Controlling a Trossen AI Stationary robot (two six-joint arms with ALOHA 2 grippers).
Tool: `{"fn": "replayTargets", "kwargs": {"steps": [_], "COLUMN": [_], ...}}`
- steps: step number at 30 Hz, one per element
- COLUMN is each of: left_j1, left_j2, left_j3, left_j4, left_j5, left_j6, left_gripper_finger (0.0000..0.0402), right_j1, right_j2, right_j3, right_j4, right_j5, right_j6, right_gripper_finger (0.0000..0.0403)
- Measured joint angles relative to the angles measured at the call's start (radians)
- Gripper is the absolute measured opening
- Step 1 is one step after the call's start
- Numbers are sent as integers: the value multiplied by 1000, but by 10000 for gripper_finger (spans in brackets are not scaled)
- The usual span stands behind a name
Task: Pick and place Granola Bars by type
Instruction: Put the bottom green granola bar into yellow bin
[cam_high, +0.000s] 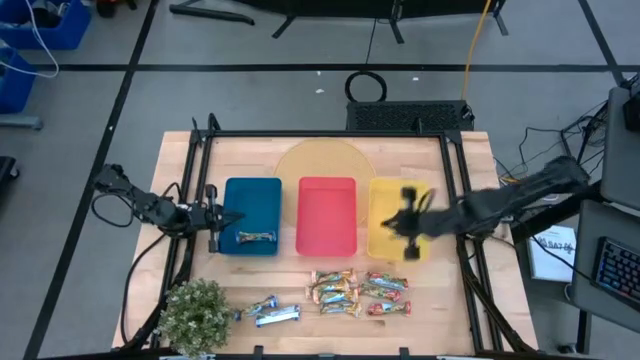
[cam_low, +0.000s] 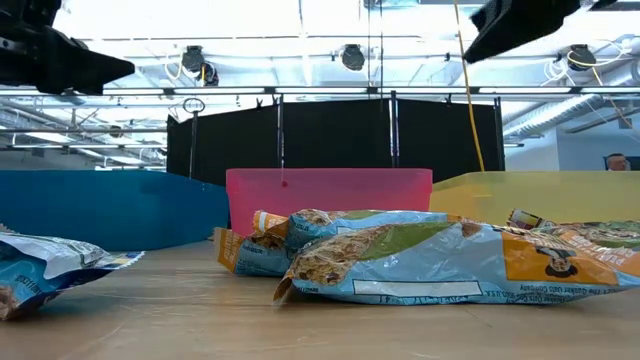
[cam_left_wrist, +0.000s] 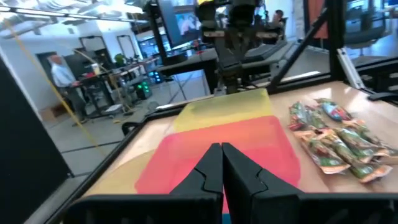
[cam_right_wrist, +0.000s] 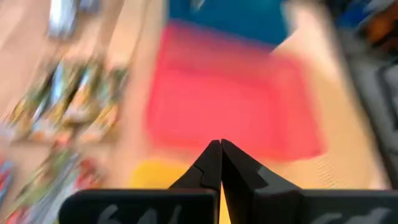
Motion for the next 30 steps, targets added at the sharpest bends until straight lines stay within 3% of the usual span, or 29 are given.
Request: {"fn": "replayTargets", "kwargs": {"steps": [6, 11, 18, 22, 30], "left_j1": [0, 0, 0, 0, 0], "left_j2": [0, 0, 0, 0, 0], "left_j3": [0, 0, 0, 1, 1], "left_j4": [-66, -47, 7, 10, 4], "left_j5": [11, 13, 13, 14, 64], "left_j6": [-70, -39, -41, -78, -159], "left_gripper_finger": [7, 8, 8, 8, 8], "right_j1": [171, 286, 341, 347, 364], "right_j2": [319, 510, 659, 707, 785], "right_j3": [252, 414, 563, 568, 567], "right_j4": [-231, -271, -266, -262, -300], "right_j5": [2, 53, -109, -277, -334], "right_j6": [152, 200, 357, 489, 523], "right_gripper_finger": [0, 0, 11, 55, 180]}}
